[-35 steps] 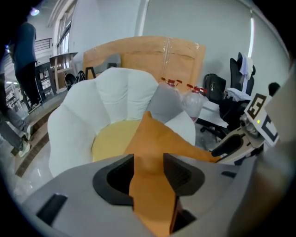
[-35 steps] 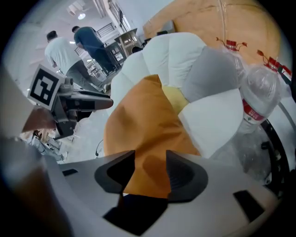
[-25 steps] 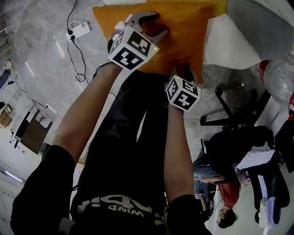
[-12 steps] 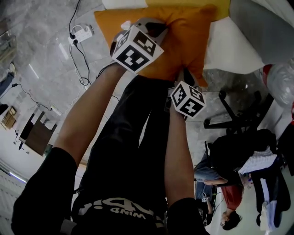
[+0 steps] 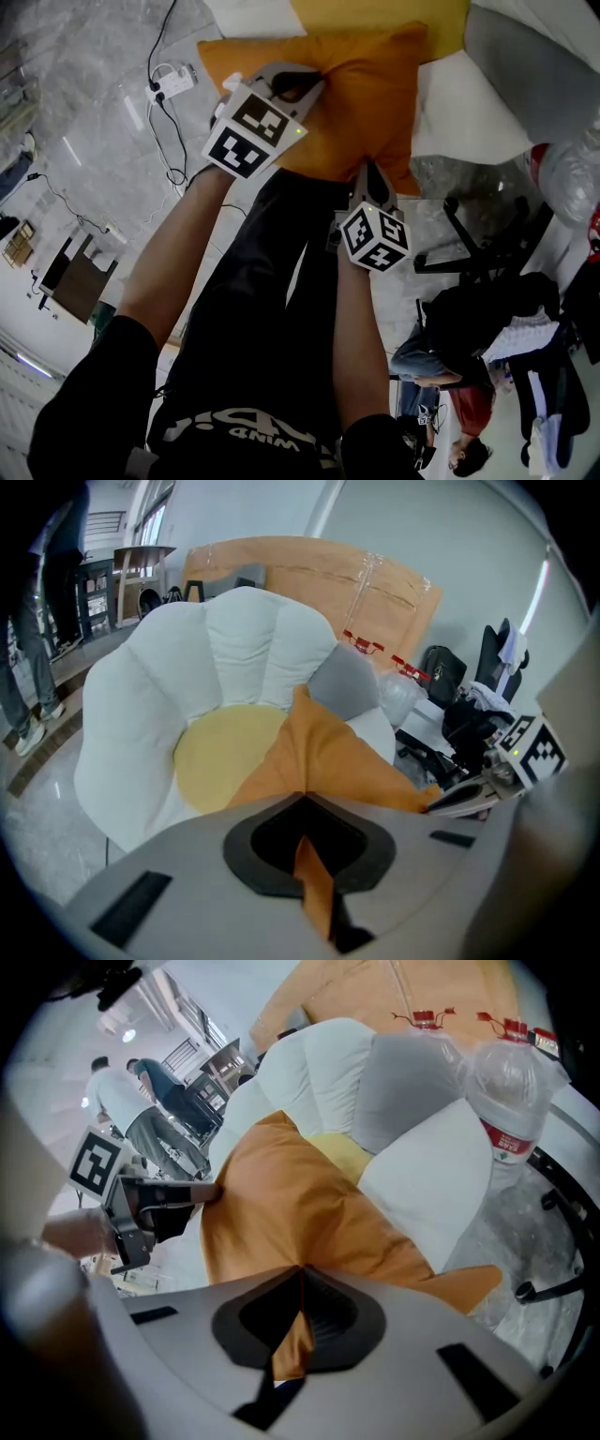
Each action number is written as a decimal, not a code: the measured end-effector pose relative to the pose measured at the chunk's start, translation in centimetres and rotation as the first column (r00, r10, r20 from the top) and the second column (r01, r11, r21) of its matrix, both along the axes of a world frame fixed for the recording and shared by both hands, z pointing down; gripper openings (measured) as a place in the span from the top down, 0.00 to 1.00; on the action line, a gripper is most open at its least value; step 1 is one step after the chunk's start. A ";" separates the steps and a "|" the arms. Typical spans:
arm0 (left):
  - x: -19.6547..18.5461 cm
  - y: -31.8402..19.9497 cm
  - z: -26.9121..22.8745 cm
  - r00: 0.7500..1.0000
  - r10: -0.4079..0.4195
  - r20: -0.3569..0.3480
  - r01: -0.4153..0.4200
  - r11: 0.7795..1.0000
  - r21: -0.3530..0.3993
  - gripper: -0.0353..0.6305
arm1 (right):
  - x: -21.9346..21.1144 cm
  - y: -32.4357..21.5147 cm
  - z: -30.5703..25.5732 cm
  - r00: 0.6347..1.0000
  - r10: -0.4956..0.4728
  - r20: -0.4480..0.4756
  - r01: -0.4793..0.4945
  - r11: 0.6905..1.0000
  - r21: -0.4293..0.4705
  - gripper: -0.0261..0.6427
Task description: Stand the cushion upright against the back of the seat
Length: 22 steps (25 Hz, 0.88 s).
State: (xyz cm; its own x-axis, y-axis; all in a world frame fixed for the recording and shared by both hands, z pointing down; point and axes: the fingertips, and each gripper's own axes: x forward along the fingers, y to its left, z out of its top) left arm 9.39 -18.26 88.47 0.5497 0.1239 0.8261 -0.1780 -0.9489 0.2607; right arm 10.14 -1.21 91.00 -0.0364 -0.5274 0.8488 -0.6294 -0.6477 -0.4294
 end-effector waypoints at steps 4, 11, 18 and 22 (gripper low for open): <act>-1.0 -1.4 -2.1 0.996 -0.082 -0.020 0.082 0.997 0.012 0.93 | 0.5 -1.5 -2.4 0.999 -0.039 -0.025 0.040 0.998 0.045 0.92; -0.3 -4.4 -8.3 0.978 -0.194 -0.070 0.194 0.981 -0.009 0.93 | 3.7 -4.7 -8.7 0.993 -0.079 -0.084 0.087 0.991 0.098 0.92; 4.5 -8.2 -16.3 0.957 -0.238 -0.166 0.239 0.971 -0.012 0.93 | 10.7 -9.5 -17.4 0.972 -0.086 -0.220 0.130 0.972 0.196 0.92; 8.0 -11.0 -20.9 0.934 -0.261 -0.243 0.264 0.964 -0.021 0.93 | 16.2 -13.5 -22.9 0.941 -0.056 -0.332 0.156 0.947 0.281 0.92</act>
State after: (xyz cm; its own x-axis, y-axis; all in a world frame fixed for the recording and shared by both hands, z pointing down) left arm 17.35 -29.27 67.60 0.7445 -0.0603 0.6649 -0.3538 -0.8802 0.3163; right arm 26.30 -14.70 68.13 0.1373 -0.7661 0.6279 -0.8218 -0.4419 -0.3595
